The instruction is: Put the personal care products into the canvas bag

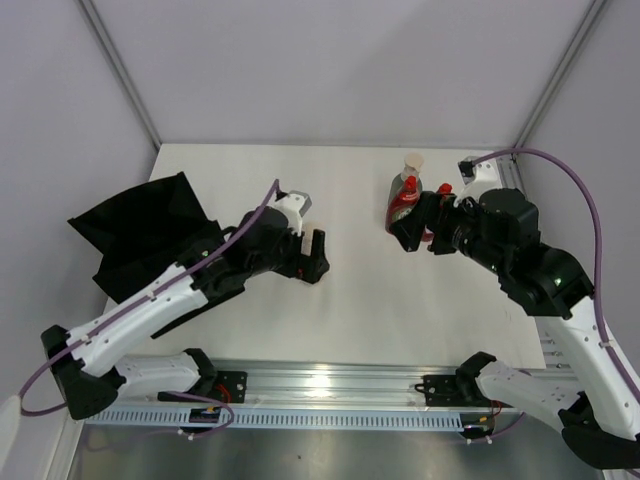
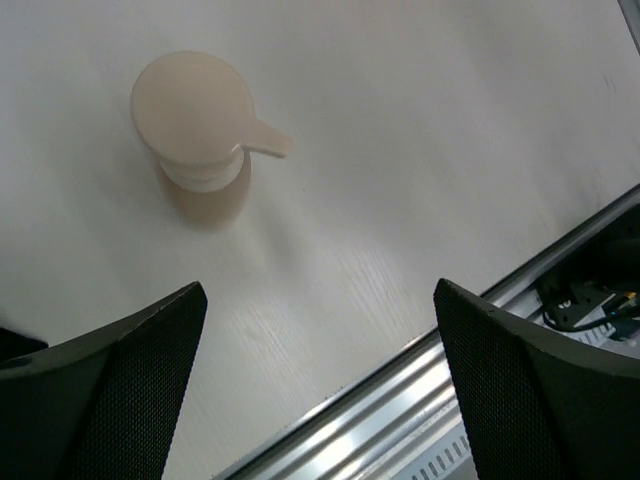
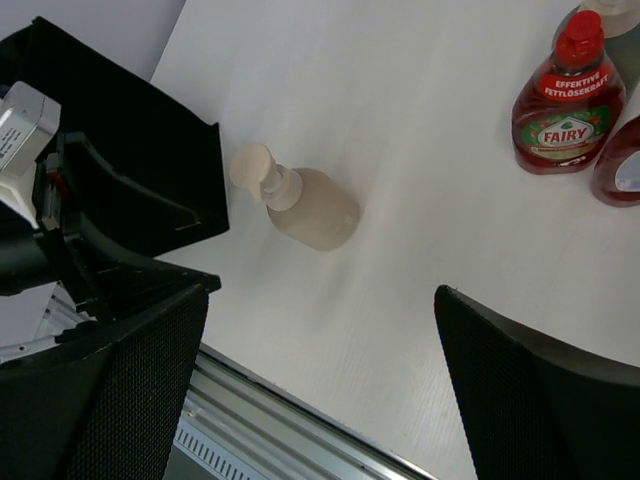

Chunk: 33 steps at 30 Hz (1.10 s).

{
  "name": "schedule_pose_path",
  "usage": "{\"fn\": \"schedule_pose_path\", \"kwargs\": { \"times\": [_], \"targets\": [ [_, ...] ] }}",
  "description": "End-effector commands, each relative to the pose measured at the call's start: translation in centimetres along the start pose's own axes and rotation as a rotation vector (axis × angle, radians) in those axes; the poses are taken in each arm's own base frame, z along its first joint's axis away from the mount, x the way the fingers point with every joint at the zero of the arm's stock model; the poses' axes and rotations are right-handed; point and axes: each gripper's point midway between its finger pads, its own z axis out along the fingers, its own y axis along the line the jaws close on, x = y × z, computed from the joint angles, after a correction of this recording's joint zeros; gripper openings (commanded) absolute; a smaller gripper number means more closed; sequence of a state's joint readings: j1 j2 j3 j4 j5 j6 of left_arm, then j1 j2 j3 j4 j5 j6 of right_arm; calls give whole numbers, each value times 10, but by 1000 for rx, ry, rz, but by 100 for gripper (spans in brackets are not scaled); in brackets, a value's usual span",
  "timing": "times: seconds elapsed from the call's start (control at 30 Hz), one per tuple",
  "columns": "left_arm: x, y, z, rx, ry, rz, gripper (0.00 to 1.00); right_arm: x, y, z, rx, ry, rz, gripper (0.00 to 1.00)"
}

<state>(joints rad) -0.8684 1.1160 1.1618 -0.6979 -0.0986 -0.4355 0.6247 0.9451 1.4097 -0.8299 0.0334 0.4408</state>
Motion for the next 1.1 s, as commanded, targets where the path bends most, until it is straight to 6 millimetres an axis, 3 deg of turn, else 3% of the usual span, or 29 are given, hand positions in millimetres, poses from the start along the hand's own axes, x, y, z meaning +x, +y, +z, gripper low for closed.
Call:
{"fn": "schedule_pose_path", "kwargs": {
  "times": [0.0, 0.27, 0.43, 0.57, 0.73, 1.07],
  "targets": [
    [-24, -9, 24, 38, -107, 95, 99, -2, -4, -13, 13, -10, -41, 99],
    [-15, 5, 70, 25, -51, 93, 99, -1, -18, -24, 79, -1, -80, 99],
    [-10, 25, 79, -65, -61, 75, 99, 4, -29, -28, 119, 9, -113, 99],
    [-8, 27, 82, -68, -90, 55, 99, 5, -32, -26, 134, 16, -127, 99],
    [-3, 40, 101, -123, -68, 56, 99, 4, -32, -21, 133, 22, -141, 99],
    [-21, 64, 107, -224, -147, 30, 99, 4, -37, -18, 158, 46, -184, 99]
  ]
}}
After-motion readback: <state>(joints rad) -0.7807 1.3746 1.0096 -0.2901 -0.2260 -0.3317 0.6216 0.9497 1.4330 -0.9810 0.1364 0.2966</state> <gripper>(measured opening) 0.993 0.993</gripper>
